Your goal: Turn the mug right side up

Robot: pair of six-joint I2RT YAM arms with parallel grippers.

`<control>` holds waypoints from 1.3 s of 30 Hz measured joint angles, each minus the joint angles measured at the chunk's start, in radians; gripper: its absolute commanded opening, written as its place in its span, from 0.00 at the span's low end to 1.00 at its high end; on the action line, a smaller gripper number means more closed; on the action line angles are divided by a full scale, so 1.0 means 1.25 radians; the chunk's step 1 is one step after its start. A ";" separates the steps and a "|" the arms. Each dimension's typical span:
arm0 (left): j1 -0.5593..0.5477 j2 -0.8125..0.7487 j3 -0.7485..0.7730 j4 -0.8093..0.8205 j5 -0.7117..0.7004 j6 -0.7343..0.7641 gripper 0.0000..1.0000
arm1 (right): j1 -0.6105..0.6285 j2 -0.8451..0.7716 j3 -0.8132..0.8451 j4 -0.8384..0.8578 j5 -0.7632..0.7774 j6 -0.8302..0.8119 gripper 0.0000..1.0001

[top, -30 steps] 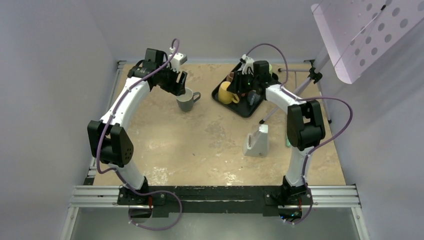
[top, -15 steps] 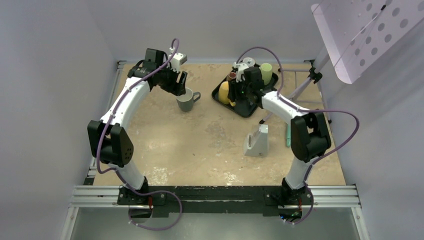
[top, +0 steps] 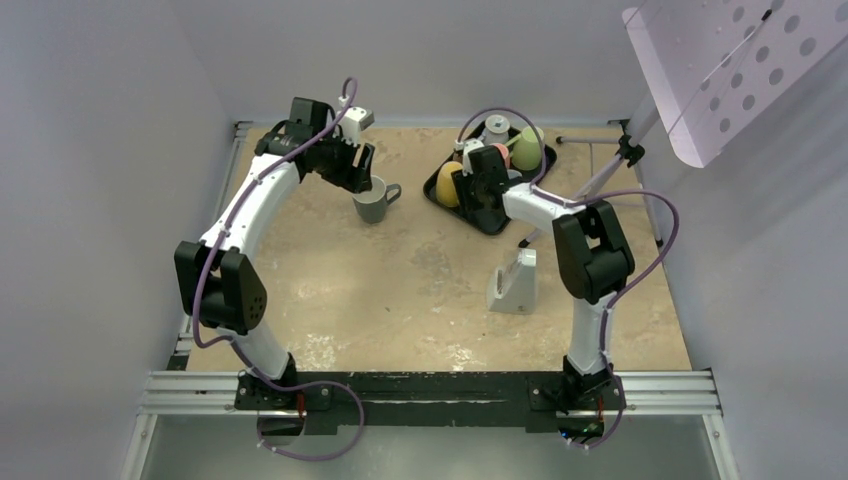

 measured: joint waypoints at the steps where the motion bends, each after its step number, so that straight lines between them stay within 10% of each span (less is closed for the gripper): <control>1: 0.000 -0.001 0.000 -0.001 0.002 -0.002 0.71 | 0.000 0.006 0.004 0.002 0.001 0.000 0.45; 5: 0.000 -0.005 -0.001 -0.002 0.008 -0.004 0.71 | 0.000 0.025 0.017 0.023 0.008 0.000 0.36; 10: 0.000 -0.011 -0.009 -0.002 0.013 -0.004 0.71 | 0.000 0.029 0.027 0.036 -0.004 -0.003 0.00; 25: 0.000 -0.074 0.038 -0.056 0.169 -0.127 0.88 | 0.000 -0.196 -0.013 -0.005 -0.121 0.070 0.00; 39: 0.000 -0.166 0.092 0.123 0.448 -0.450 0.89 | 0.072 -0.447 -0.164 0.423 -0.402 0.507 0.00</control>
